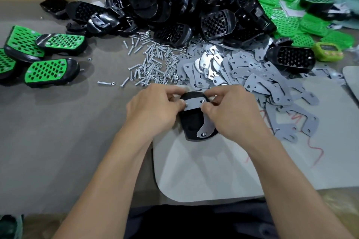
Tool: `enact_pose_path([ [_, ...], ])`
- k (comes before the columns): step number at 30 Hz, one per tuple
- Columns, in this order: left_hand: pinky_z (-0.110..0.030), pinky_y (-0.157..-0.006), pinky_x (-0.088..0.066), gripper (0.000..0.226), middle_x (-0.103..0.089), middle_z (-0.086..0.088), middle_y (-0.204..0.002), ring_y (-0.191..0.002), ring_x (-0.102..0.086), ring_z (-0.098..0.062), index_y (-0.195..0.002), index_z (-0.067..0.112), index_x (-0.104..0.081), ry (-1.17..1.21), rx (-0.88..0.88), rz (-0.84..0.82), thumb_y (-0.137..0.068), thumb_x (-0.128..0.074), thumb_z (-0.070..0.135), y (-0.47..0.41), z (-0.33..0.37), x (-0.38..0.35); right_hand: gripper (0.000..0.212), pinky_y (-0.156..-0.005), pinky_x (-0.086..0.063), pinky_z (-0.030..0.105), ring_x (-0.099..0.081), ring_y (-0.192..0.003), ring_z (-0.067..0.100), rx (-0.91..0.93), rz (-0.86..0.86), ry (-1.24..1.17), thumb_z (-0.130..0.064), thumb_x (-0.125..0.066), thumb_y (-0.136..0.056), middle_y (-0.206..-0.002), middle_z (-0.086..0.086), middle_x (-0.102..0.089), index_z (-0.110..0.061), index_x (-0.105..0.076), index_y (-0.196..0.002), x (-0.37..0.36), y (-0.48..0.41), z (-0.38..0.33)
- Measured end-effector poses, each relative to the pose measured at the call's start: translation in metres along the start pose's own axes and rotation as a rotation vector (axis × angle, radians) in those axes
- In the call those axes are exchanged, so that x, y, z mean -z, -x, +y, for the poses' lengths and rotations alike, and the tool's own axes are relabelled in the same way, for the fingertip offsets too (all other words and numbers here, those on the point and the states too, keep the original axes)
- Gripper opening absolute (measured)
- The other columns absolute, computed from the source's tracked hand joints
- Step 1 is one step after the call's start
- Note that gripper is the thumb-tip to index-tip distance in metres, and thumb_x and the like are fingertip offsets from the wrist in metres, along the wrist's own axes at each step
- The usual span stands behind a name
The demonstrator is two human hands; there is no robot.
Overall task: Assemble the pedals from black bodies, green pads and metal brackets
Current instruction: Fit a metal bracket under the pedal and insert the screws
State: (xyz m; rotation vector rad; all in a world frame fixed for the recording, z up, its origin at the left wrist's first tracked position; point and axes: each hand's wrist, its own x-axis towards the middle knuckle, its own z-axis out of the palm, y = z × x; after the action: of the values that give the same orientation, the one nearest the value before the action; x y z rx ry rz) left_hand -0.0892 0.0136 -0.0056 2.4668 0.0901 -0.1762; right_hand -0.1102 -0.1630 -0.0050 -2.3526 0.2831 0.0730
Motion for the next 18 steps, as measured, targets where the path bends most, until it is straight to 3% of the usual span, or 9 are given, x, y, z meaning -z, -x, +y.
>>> enact_pose_path([
  [2, -0.022, -0.064, -0.04, 0.025, -0.062, 0.036, -0.071, -0.078, -0.062, 0.002, -0.084, 0.07, -0.064, 0.029, -0.027, 0.027, -0.087, -0.074, 0.047, 0.003, -0.001, -0.004, 0.01, -0.062, -0.047, 0.018, -0.062, -0.066, 0.005, 0.009, -0.011, -0.03, -0.025, -0.072, -0.086, -0.067, -0.015, -0.068, -0.034, -0.075, -0.09, 0.001, 0.001, 0.002],
  [4, -0.028, -0.072, -0.05, 0.025, -0.067, 0.027, -0.075, -0.074, -0.061, -0.003, -0.096, 0.059, -0.073, 0.113, -0.094, 0.138, -0.087, -0.077, 0.036, 0.01, -0.005, -0.014, 0.012, -0.05, -0.042, 0.011, -0.062, -0.061, 0.002, 0.009, 0.012, -0.038, -0.027, -0.071, -0.086, -0.062, -0.017, -0.068, -0.036, -0.073, -0.079, 0.0, 0.005, 0.004],
  [6, -0.015, -0.08, -0.049, 0.017, -0.07, 0.026, -0.084, -0.081, -0.064, 0.001, -0.096, 0.041, -0.081, 0.219, -0.161, 0.233, -0.084, -0.079, 0.029, 0.02, -0.006, -0.024, 0.016, -0.05, -0.042, 0.013, -0.063, -0.06, 0.002, -0.014, 0.06, -0.034, -0.031, -0.071, -0.086, -0.061, -0.016, -0.069, -0.036, -0.069, -0.072, -0.001, 0.009, 0.009],
  [8, -0.004, -0.078, -0.043, 0.015, -0.07, 0.027, -0.092, -0.085, -0.064, 0.009, -0.095, 0.037, -0.083, 0.263, -0.181, 0.244, -0.082, -0.08, 0.031, 0.023, -0.005, -0.03, 0.009, -0.05, -0.041, 0.015, -0.062, -0.058, 0.002, -0.038, 0.105, -0.044, -0.033, -0.07, -0.085, -0.06, -0.017, -0.068, -0.034, -0.073, -0.077, -0.004, 0.012, 0.014],
  [12, -0.02, -0.08, -0.049, 0.018, -0.068, 0.02, -0.095, -0.076, -0.062, 0.0, -0.097, 0.033, -0.083, 0.247, -0.203, 0.238, -0.081, -0.085, 0.025, 0.016, -0.001, -0.04, 0.011, -0.06, -0.05, 0.019, -0.064, -0.066, 0.003, -0.056, 0.154, -0.079, -0.035, -0.071, -0.084, -0.065, -0.015, -0.07, -0.03, -0.078, -0.09, -0.005, 0.014, 0.018],
  [15, -0.028, -0.08, -0.05, 0.018, -0.063, 0.019, -0.089, -0.072, -0.055, -0.006, -0.101, 0.031, -0.083, 0.203, -0.238, 0.246, -0.084, -0.084, 0.024, 0.014, 0.007, -0.046, 0.008, -0.067, -0.055, 0.029, -0.065, -0.067, 0.007, -0.059, 0.22, -0.089, -0.033, -0.071, -0.083, -0.065, -0.018, -0.069, -0.029, -0.076, -0.079, -0.003, 0.015, 0.019],
  [18, -0.03, -0.08, -0.051, 0.017, -0.063, 0.02, -0.088, -0.074, -0.056, -0.007, -0.101, 0.031, -0.082, 0.189, -0.249, 0.256, -0.085, -0.082, 0.025, 0.013, 0.006, -0.048, 0.011, -0.064, -0.056, 0.031, -0.063, -0.064, 0.008, -0.044, 0.203, -0.099, -0.035, -0.07, -0.082, -0.064, -0.019, -0.068, -0.026, -0.074, -0.077, 0.0, 0.015, 0.019],
])
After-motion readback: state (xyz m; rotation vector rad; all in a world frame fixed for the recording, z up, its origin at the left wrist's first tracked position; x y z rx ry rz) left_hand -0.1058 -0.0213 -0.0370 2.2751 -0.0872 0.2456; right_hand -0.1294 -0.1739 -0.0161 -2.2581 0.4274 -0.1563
